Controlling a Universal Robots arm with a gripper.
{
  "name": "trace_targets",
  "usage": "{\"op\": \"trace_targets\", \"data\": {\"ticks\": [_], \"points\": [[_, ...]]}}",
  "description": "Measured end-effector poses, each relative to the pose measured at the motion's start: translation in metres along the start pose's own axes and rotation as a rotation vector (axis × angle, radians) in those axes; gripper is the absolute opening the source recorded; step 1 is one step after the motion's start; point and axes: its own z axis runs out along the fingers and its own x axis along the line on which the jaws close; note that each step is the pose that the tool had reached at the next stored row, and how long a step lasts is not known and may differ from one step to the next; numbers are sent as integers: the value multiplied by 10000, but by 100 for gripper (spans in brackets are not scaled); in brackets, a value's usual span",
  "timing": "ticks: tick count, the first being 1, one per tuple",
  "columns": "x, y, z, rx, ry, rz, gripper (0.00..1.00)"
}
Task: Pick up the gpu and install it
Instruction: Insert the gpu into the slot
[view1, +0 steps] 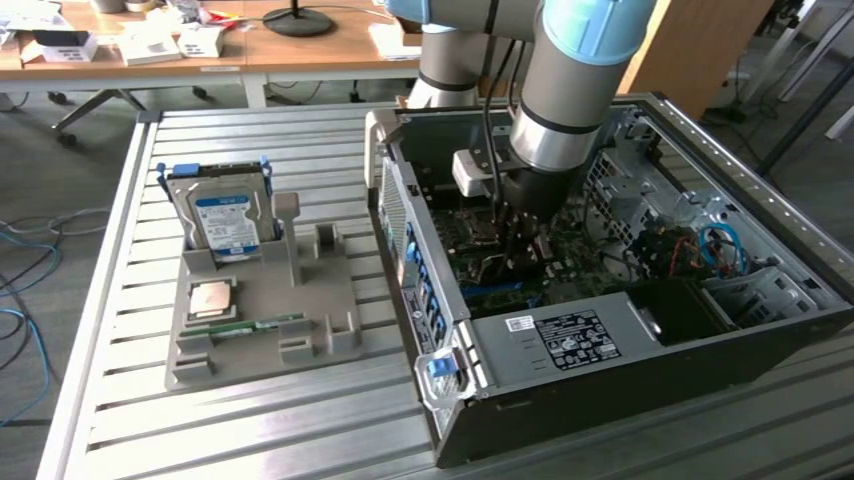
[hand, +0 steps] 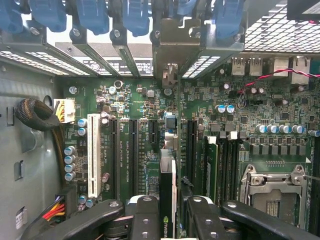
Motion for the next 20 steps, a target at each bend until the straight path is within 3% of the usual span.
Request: {"op": "trace_targets", "data": {"ticks": [5, 6, 14, 20], "points": [[0, 0, 1, 1, -1, 0, 27], [0, 0, 0, 1, -1, 0, 34], [0, 0, -2, 1, -1, 0, 34], [-1, -1, -74, 0, 0, 0, 34]]}}
